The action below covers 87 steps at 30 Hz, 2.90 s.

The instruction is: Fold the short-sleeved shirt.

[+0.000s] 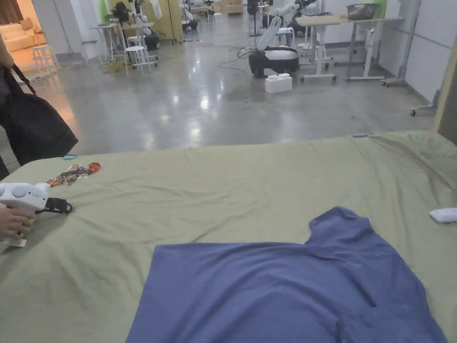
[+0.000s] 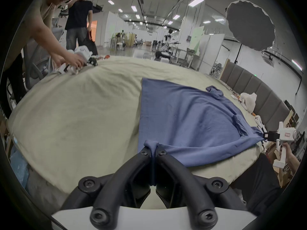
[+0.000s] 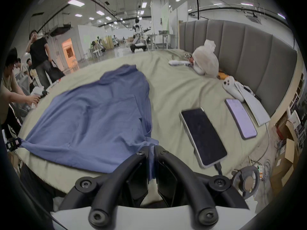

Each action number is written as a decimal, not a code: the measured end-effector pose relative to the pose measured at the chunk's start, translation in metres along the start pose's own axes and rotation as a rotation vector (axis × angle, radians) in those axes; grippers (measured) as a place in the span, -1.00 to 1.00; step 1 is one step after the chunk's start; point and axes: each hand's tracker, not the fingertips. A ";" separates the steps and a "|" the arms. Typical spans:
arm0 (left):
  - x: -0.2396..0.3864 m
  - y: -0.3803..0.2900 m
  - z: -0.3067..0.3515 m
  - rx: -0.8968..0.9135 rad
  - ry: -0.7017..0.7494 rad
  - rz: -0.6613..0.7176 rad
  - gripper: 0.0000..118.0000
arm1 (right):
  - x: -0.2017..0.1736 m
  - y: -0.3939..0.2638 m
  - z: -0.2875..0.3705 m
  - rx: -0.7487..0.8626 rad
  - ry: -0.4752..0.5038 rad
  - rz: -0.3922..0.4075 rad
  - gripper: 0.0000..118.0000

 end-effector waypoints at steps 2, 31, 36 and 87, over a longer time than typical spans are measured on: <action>-0.002 -0.002 -0.003 -0.023 -0.002 -0.004 -1.00 | -0.003 -0.006 -0.004 -0.035 0.009 0.033 -0.94; 0.100 0.054 0.121 0.601 0.207 -0.260 -0.08 | -0.054 0.034 0.097 0.551 0.084 0.068 0.12; 0.109 0.048 0.120 0.575 0.167 -0.267 -0.74 | -0.065 0.030 0.096 0.583 0.093 0.125 -0.78; 0.029 0.005 -0.080 -0.446 0.124 -0.361 -0.91 | -0.004 0.014 0.047 0.097 0.019 0.005 0.27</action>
